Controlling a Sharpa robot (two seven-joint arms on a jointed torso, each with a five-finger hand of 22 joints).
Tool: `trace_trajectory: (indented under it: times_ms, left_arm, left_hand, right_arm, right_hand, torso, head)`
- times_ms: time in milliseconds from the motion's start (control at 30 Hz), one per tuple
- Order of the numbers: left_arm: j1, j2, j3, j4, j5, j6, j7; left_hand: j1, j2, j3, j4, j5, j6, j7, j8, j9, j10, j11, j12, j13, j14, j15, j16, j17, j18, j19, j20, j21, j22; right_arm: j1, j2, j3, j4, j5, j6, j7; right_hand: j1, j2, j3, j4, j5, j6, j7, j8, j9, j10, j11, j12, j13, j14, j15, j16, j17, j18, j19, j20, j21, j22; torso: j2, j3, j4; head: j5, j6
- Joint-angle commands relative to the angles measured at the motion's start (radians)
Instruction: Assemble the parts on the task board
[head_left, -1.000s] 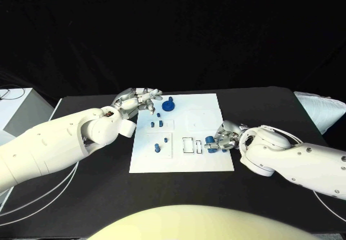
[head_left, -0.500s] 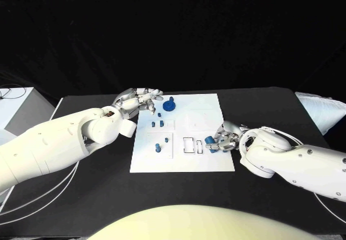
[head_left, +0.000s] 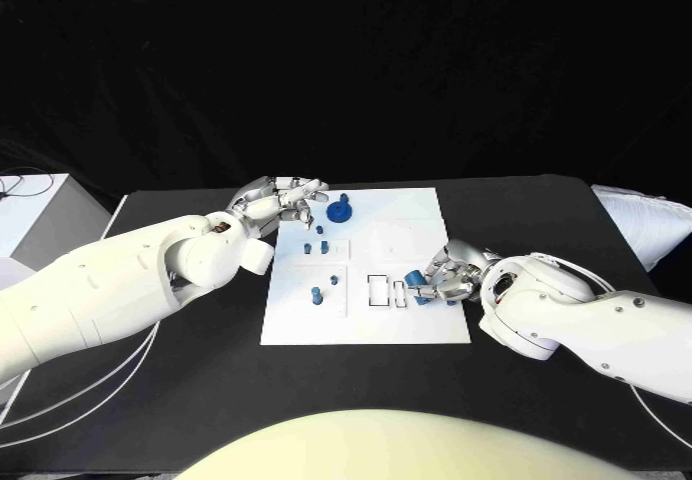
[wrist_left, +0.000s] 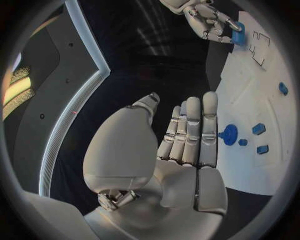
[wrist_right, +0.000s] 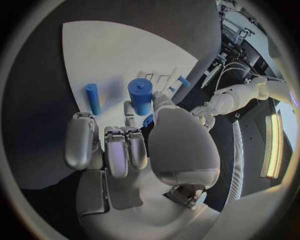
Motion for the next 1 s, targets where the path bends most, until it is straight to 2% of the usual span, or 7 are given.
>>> trace_trajectory:
  times_ms: [33,267,467,600,667,833,1000]
  left_arm:
    - [0.0,0.003,0.001,0.002,-0.003,0.023,0.0]
    - [0.0,0.006,0.001,0.0,-0.004,0.026,-0.002]
    - [0.0,0.013,0.001,-0.002,-0.008,0.026,-0.004]
    - [0.0,0.014,0.001,-0.002,-0.009,0.027,-0.005]
    - [0.0,0.014,0.001,-0.002,-0.01,0.027,-0.005]
    - [0.0,0.014,0.001,-0.002,-0.01,0.029,-0.004]
    - [0.0,0.012,0.001,-0.001,-0.012,0.028,-0.004]
  left_hand:
    - [0.007,0.003,-0.004,0.001,-0.004,-0.002,-0.002,0.005,0.001,-0.004,0.001,0.006,0.001,-0.006,-0.001,-0.005,0.001,0.008,-0.005,0.002,-0.003,-0.001]
    - [0.006,0.004,-0.006,0.003,-0.004,-0.002,-0.002,0.006,0.001,-0.005,0.001,0.007,0.001,-0.006,-0.001,-0.005,0.001,0.008,-0.005,0.002,-0.003,0.0]
    - [0.006,0.004,-0.006,0.003,-0.004,-0.002,-0.002,0.006,0.001,-0.005,0.001,0.007,0.001,-0.006,-0.001,-0.005,0.001,0.008,-0.005,0.002,-0.003,0.0]
    - [0.006,0.006,-0.007,0.005,-0.004,-0.002,-0.002,0.007,0.002,-0.006,0.001,0.008,0.002,-0.006,-0.001,-0.005,0.002,0.008,-0.005,0.002,-0.003,0.0]
    - [0.006,0.006,-0.007,0.005,-0.004,-0.002,-0.002,0.007,0.002,-0.006,0.001,0.008,0.002,-0.006,-0.001,-0.005,0.002,0.008,-0.005,0.002,-0.003,0.0]
    - [0.006,0.006,-0.007,0.005,-0.004,-0.002,-0.002,0.007,0.002,-0.006,0.001,0.008,0.002,-0.006,-0.001,-0.005,0.002,0.008,-0.005,0.002,-0.003,0.0]
    - [0.006,0.006,-0.007,0.005,-0.004,-0.002,-0.002,0.007,0.002,-0.006,0.001,0.008,0.002,-0.006,-0.001,-0.005,0.002,0.008,-0.005,0.002,-0.003,0.0]
  right_arm:
    - [0.007,0.004,0.001,0.013,0.056,0.002,-0.001]
    - [0.014,0.034,0.001,0.011,0.066,0.013,0.002]
    - [0.009,0.078,-0.002,-0.022,0.056,0.025,0.008]
    - [0.004,0.103,-0.004,-0.043,0.049,0.028,0.009]
    - [0.002,0.114,-0.004,-0.051,0.047,0.029,0.009]
    - [-0.001,0.137,-0.005,-0.069,0.044,0.034,0.009]
    - [-0.002,0.15,-0.005,-0.092,0.046,0.045,0.012]
  right_hand:
    - [-0.017,-0.004,0.006,0.0,-0.004,0.012,-0.005,0.007,0.005,0.104,-0.004,0.005,0.263,0.101,-0.007,0.006,0.256,-0.007,0.005,-0.004,0.005,0.019]
    - [-0.019,-0.004,0.006,0.0,-0.006,0.013,-0.005,0.007,0.005,0.104,-0.004,0.005,0.263,0.101,-0.007,0.006,0.257,-0.007,0.006,-0.004,0.006,0.02]
    - [-0.038,-0.013,0.007,0.0,-0.026,0.01,-0.004,0.008,0.005,0.104,-0.004,0.005,0.263,0.101,-0.007,0.006,0.256,-0.006,0.004,-0.004,0.0,0.017]
    - [-0.043,-0.014,0.008,0.0,-0.037,0.01,-0.004,0.009,0.005,0.104,-0.003,0.005,0.263,0.101,-0.007,0.006,0.257,-0.006,0.004,-0.004,0.0,0.018]
    - [-0.044,-0.014,0.008,0.0,-0.038,0.009,-0.004,0.009,0.005,0.104,-0.003,0.005,0.263,0.101,-0.007,0.006,0.256,-0.006,0.003,-0.004,-0.001,0.017]
    - [-0.045,-0.013,0.009,0.0,-0.039,0.009,-0.004,0.009,0.005,0.104,-0.003,0.005,0.263,0.101,-0.007,0.007,0.258,-0.006,0.003,-0.004,0.0,0.018]
    - [-0.047,-0.012,0.009,0.0,-0.041,0.009,-0.004,0.009,0.005,0.104,-0.003,0.005,0.263,0.101,-0.007,0.006,0.257,-0.005,0.003,-0.004,-0.002,0.017]
  torso:
    - [0.002,0.0005,-0.0005]
    - [0.002,0.0025,0.0008]
    - [0.002,0.0,0.0031]
    - [0.003,0.003,0.0006]
    - [0.003,0.0029,-0.0002]
    - [0.004,0.0018,0.0033]
    - [0.002,0.0016,0.002]
  head:
    - [0.002,0.0]
    - [0.002,0.0]
    - [0.002,0.001]
    - [0.007,0.002]
    - [0.008,0.002]
    - [0.008,0.002]
    - [0.013,0.0]
